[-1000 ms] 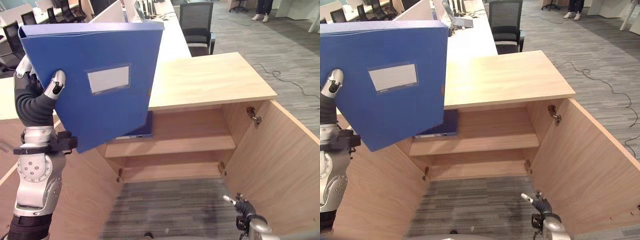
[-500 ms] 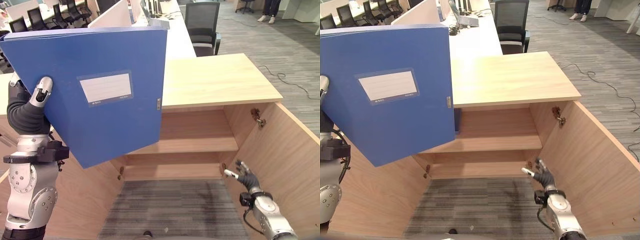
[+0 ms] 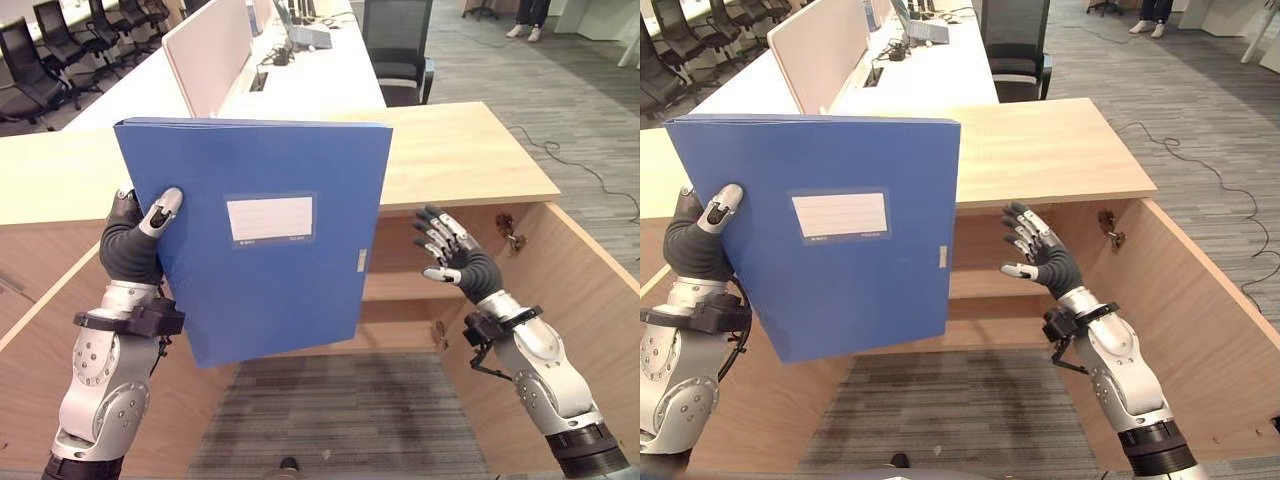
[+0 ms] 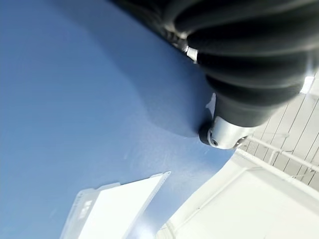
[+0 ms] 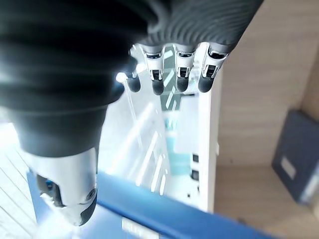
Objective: Put the empty folder in the office cabinet
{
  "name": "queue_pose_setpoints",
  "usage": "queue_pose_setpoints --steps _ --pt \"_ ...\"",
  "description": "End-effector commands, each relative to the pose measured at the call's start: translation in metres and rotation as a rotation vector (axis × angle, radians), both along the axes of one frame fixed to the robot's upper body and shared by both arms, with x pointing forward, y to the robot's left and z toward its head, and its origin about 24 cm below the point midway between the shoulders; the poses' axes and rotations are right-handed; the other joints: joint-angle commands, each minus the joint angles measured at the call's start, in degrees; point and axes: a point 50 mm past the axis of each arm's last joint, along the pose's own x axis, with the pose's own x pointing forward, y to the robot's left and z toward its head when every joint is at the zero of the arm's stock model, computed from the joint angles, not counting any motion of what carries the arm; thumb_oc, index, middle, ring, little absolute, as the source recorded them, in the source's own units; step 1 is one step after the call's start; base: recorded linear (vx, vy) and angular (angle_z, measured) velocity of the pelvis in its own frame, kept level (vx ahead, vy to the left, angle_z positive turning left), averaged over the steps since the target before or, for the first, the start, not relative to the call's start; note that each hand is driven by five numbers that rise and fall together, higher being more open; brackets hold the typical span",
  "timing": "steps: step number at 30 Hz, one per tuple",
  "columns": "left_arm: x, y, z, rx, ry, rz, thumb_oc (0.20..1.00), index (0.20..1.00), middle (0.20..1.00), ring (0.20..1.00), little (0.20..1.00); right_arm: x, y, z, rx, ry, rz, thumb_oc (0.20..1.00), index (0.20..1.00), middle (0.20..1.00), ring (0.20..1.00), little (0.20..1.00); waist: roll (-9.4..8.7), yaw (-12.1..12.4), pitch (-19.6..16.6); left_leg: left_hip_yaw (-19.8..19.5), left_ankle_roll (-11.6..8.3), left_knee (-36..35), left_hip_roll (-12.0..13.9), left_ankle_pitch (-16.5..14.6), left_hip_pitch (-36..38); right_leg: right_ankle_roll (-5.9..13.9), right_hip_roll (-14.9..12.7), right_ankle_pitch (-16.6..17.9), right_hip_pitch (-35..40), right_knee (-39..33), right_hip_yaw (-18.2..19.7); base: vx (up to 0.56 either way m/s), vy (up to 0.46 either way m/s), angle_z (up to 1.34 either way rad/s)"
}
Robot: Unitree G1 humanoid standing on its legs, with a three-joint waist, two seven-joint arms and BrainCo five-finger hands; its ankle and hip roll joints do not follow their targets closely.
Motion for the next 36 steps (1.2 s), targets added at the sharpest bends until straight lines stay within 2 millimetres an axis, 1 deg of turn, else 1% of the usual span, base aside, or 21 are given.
queue_pose_setpoints --steps 1,6,7,8,11,17,18,28,36 --pt "0.006 -0.004 0.025 0.018 -0.139 -0.021 0.2 0.2 0.2 0.2 0.2 0.011 0.018 0.023 0.096 -0.082 0.112 1.0 1.0 1.0 1.0 1.0 -2.8 -0.8 -1.5 -1.3 -1.35 3.2 1.2 -2.1 0.0 2.47 -1.2 -3.8 -0.6 0.9 4.4 0.0 0.0 0.0" --pt "0.011 -0.018 0.025 0.039 -0.147 -0.089 0.2 0.2 0.2 0.2 0.2 0.011 0.04 0.028 0.109 -0.078 0.259 1.0 1.0 1.0 1.0 1.0 -3.1 -0.7 -1.6 -1.2 -1.41 3.3 1.2 -2.2 0.0 2.42 -1.2 -3.9 -0.5 1.0 4.4 0.0 0.0 0.0" --pt "0.011 -0.018 0.025 0.039 -0.148 -0.089 0.2 0.2 0.2 0.2 0.2 0.011 0.04 0.028 0.108 -0.078 0.259 1.0 1.0 1.0 1.0 1.0 -3.08 -0.7 -1.6 -1.2 -1.42 3.3 1.2 -2.2 0.0 2.42 -1.2 -3.9 -0.5 1.0 4.4 0.0 0.0 0.0" --pt "0.012 -0.022 0.026 0.048 -0.156 -0.108 0.2 0.2 0.2 0.2 0.2 0.01 0.044 0.03 0.094 -0.078 0.296 1.0 1.0 1.0 1.0 1.0 -3.15 -0.7 -1.7 -1.1 -1.48 3.3 1.2 -2.2 0.0 2.45 -1.2 -3.9 -0.5 1.0 4.4 0.0 0.0 0.0" --pt "0.014 -0.027 0.028 0.062 -0.167 -0.13 0.2 0.2 0.2 0.2 0.2 0.009 0.049 0.029 0.1 -0.064 0.346 1.0 1.0 1.0 1.0 1.0 -3.26 -0.7 -1.7 -1.2 -1.52 3.2 1.4 -2.2 -0.1 2.48 -1.2 -3.9 -0.6 1.1 4.3 0.0 0.0 0.0" --pt "0.016 -0.031 0.032 0.068 -0.19 -0.149 0.2 0.2 0.2 0.2 0.2 0.007 0.056 0.029 0.087 -0.06 0.393 1.0 1.0 1.0 1.0 1.0 -3.4 -0.7 -1.8 -1.2 -1.51 3.1 1.2 -2.2 0.0 2.55 -1.2 -3.9 -0.6 1.1 4.2 0.0 0.0 0.0" --pt "0.016 -0.033 0.034 0.075 -0.203 -0.154 0.2 0.2 0.2 0.2 0.2 0.006 0.06 0.03 0.088 -0.07 0.41 1.0 1.0 1.0 1.0 1.0 -3.42 -0.7 -1.9 -1.1 -1.51 3.1 1.3 -2.2 0.1 2.59 -1.3 -3.8 -0.6 1.1 4.2 0.0 0.0 0.0" --pt "0.016 -0.035 0.034 0.084 -0.215 -0.147 0.2 0.2 0.2 0.2 0.2 0.002 0.068 0.032 0.09 -0.084 0.45 1.0 1.0 1.0 1.0 1.0 -3.58 -0.9 -2.0 -1.0 -1.44 3.0 1.2 -2.3 0.0 2.57 -1.3 -3.7 -0.8 1.1 4.3 0.0 0.0 0.0" --pt "0.016 -0.04 0.033 0.054 -0.223 -0.151 0.2 0.2 0.2 0.2 0.2 0.006 0.071 0.023 0.125 -0.05 0.399 1.0 1.0 1.0 1.0 1.0 -3.62 -1.0 -2.0 -1.1 -1.39 3.0 1.3 -2.3 -0.1 2.49 -1.3 -3.7 -0.8 1.1 4.3 0.0 0.0 0.0"
